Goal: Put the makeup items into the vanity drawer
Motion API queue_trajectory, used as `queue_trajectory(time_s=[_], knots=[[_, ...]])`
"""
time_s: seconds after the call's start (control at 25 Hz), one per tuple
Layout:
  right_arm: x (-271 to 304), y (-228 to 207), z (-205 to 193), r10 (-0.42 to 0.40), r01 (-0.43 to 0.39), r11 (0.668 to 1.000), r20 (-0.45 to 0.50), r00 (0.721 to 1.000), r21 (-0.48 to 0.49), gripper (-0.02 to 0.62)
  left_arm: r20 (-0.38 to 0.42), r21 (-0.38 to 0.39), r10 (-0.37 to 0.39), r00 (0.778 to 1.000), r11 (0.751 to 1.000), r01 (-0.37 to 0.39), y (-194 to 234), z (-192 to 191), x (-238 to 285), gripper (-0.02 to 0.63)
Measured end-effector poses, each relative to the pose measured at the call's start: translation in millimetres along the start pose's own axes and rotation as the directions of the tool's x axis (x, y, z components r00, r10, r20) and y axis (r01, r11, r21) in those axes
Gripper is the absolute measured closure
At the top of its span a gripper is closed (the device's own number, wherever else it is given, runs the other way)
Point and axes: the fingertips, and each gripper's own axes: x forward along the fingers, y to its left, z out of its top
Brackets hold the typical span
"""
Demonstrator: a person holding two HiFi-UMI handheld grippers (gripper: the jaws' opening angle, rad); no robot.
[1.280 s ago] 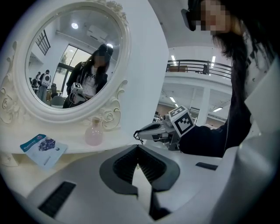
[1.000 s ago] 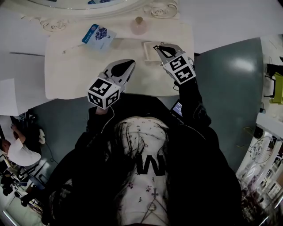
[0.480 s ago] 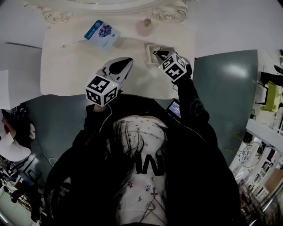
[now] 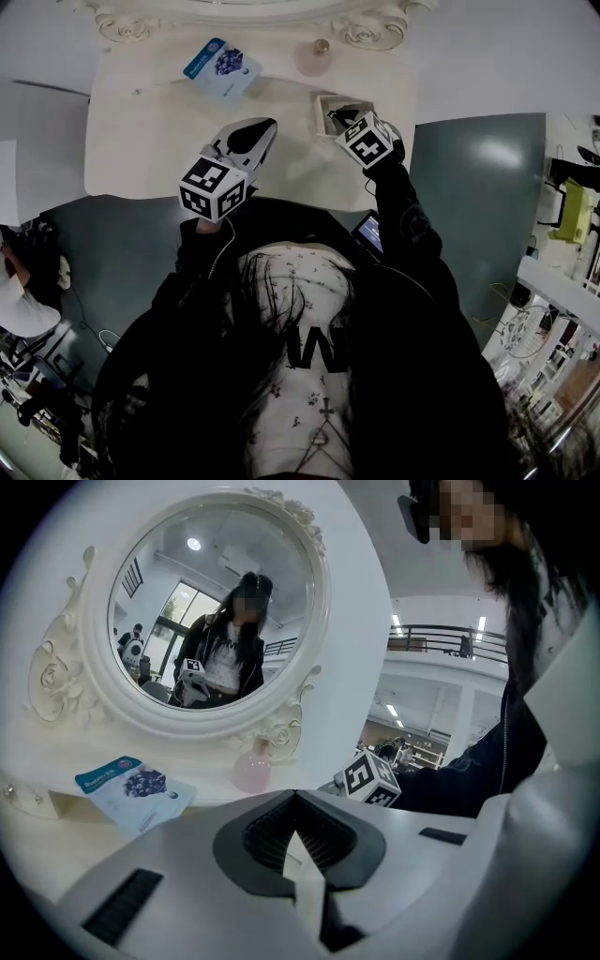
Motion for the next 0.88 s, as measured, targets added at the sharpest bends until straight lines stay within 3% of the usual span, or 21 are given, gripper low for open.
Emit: queue_trajectory(time_s=[0.2,0.48,0.68,0.88], knots=[[5.0,-8.6,-0.3,-0.065,0.064,0.998,0.004,0.998,0.020,0.552,-0.001,0.005,0.009,1.000,1.000,-0.009,3.7,0.5,-1.6,0.607],[-0.7,-9.9,3.3,-0.089,0.087,0.994,0.026,0.996,0.069,0.525,-0.001,0.004,0.022,1.000,1.000,-0.022,7.9,2.4,-3.1,0.607],[-22.2,-10.7,15.2,-0.099,0.072,0.977,0.124,0.987,0.202,0.524,-0.010,0.007,0.011,1.000,1.000,-0.011,5.4,2.3,1.2,0.607],[-57.2,-5.2,23.8,-0.144,0.067,0.953,0.248,0.958,0.296,0.525,-0.019,0.012,0.000,1.000,1.000,0.000,3.2,2.5,6.5,0.607]])
